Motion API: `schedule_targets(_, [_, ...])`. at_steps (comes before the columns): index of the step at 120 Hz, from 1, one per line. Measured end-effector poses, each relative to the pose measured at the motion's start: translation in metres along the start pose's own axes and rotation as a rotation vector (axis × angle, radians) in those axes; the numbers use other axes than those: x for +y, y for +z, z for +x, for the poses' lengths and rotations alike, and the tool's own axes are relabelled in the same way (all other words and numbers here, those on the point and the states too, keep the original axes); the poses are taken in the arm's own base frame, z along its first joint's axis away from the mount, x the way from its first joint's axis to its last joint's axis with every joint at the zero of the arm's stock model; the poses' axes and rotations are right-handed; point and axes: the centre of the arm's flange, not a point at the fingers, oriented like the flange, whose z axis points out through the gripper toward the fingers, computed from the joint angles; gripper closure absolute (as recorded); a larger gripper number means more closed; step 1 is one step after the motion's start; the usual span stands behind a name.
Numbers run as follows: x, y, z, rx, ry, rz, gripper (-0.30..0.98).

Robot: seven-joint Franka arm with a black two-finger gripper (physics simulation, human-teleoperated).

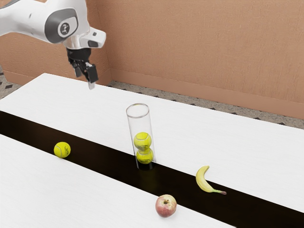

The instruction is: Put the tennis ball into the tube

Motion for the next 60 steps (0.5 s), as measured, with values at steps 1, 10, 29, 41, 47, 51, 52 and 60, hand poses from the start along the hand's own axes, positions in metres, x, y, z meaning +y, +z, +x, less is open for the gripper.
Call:
schedule_targets(1, [-0.001, 0.0, -0.001, -0.001, -0.001, 0.0, 0.0])
schedule_targets(10, [-0.003, 0.0, -0.005, -0.009, -0.005, 0.0, 0.0])
schedule_targets(29, [-0.025, 0.072, -0.039, -0.153, -0.055, -0.06, 0.0])
schedule_targets(41, [-0.061, 0.133, -0.068, -0.251, -0.126, -0.12, 0.0])
schedule_targets(47, [-0.07, 0.163, -0.075, -0.294, -0.142, -0.152, 0.0])
schedule_targets(51, [-0.075, 0.184, -0.079, -0.321, -0.151, -0.172, 0.0])
schedule_targets(52, [-0.076, 0.189, -0.079, -0.327, -0.152, -0.177, 0.0])
schedule_targets(60, [-0.082, 0.232, -0.084, -0.375, -0.161, -0.217, 0.0])
